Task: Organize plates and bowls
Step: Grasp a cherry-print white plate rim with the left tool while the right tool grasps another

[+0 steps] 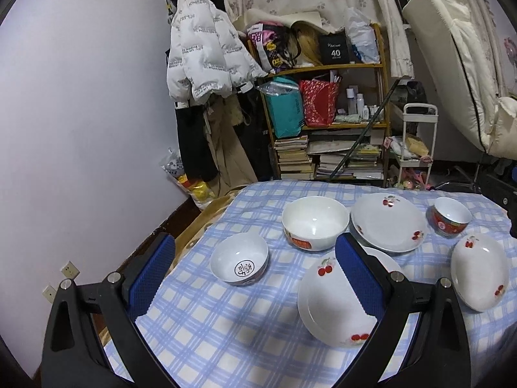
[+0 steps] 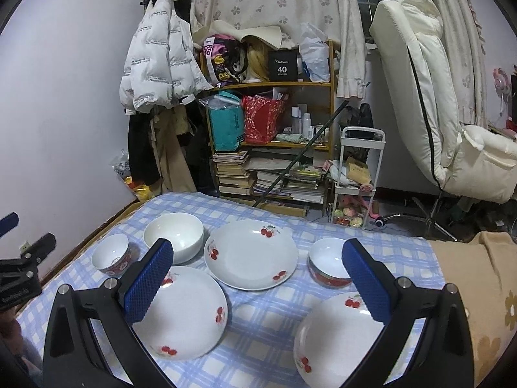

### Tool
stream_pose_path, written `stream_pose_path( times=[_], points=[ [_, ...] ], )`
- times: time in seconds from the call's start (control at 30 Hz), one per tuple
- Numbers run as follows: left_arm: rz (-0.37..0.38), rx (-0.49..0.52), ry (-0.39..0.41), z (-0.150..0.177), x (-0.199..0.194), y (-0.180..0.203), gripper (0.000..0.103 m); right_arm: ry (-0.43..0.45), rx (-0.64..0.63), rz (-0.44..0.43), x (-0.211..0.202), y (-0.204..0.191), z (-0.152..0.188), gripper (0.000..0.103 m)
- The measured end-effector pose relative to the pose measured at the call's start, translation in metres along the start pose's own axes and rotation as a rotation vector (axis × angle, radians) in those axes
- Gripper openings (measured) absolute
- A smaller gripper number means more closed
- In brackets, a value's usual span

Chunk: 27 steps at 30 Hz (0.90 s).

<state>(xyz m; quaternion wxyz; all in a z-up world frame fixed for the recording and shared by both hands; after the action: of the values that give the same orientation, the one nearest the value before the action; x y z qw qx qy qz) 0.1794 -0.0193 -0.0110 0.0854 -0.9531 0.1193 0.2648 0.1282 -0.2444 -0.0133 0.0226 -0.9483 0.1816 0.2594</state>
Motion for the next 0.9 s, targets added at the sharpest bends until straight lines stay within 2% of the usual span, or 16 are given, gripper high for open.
stream_pose_path(
  times=[0.3, 0.53, 0.9],
  points=[
    [-0.005, -0.052, -0.055, 0.020, 0.045, -0.002, 0.098, -0.065, -0.024, -0.018, 0.039, -0.021, 0.002, 0.103],
    [-0.020, -0.066, -0.113, 0.046, 0.067, -0.004, 0.098, -0.115, -0.067, -0.023, 0.066, -0.039, 0.024, 0.103],
    [0.023, -0.110, -0.262, 0.075, 0.109, -0.006, 0.098, -0.235, -0.105, -0.059, 0.111, -0.060, 0.060, 0.103]
  ],
)
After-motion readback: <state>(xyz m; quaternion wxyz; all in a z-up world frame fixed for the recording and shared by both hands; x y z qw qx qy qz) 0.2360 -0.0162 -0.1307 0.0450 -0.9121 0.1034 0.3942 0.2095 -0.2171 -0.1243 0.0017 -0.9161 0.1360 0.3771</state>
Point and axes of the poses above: each gripper's, at about its wrist camera, not at the fingertips, and x roughly the way its jaws point, y to its right, z to its underside, the point moved 6 cm from there along x, roughly the way its jaws point, and after that the axes turned 14 degrees about z, right-handed, at the moved point
